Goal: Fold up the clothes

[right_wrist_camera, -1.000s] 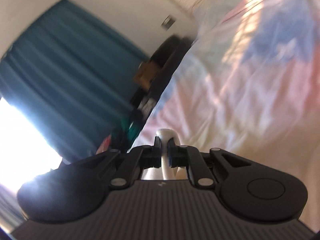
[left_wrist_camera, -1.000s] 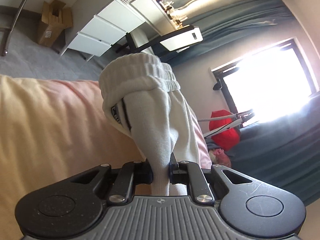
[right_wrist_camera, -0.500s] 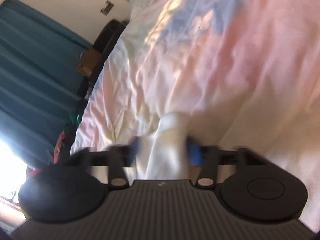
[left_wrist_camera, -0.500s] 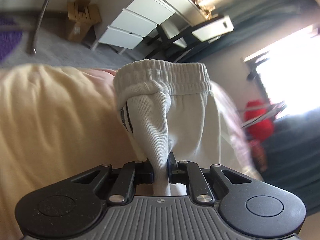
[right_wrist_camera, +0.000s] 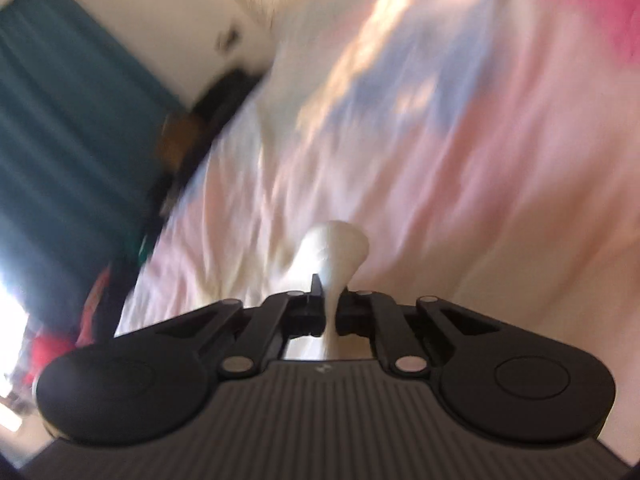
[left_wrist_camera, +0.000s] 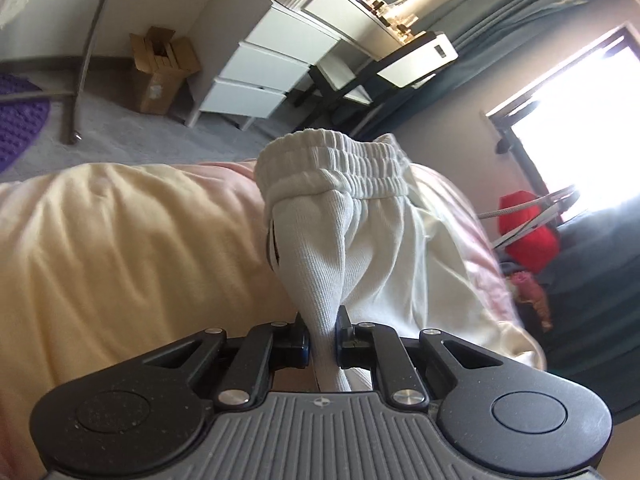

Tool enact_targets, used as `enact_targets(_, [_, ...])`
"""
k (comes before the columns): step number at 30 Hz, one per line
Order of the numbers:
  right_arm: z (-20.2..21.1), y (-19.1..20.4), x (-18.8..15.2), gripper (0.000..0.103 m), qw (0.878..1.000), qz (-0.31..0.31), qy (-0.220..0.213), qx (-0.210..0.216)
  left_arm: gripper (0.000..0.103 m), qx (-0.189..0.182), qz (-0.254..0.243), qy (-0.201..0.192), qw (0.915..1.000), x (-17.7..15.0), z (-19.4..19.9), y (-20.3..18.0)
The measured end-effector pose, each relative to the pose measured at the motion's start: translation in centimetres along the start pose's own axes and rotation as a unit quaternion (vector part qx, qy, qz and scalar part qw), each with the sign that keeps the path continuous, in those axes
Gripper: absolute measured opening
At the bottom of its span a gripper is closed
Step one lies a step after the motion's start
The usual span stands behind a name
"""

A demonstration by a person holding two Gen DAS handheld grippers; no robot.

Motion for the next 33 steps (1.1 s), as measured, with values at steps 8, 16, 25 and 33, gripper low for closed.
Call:
enact_targets(8, [-1.3,-1.3,-1.4,0.011,0.994,0.042,0.040,-0.089,0.035,0.055,-0.067,0.038,0.9955,-0.3,-1.4,-1.5])
enact_targets(16, [5.1,3.9,-2.3,0.085,0.984,0.168,-0.054,-0.018,0.079,0.074,-0.130,-0.027,0.9884,-0.6,1.8,-2.6])
enact_targets(25, [15.5,9.5,-8.1,0.085,0.933,0.274,0.058,0.226,0.080,0.035,-0.254,-0.108,0.9606,-1.5,5.8,-8.5])
enact_targets(33, [21.6,10.6,-15.9,0.085,0.863,0.345,0.143,0.339,0.081,-0.042,-0.378,-0.127,0.9163,-4.1,4.7,-19.2])
Point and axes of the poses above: each gripper's, at about its wrist camera, not at the fingertips, and z roughly against the way its jaws point, y to its left, x to its top, the point moved 1 cm from there along -z, roughly the way its jaws point, and after that the axes turned 11 degrees about -z, right-handed, at the moved point
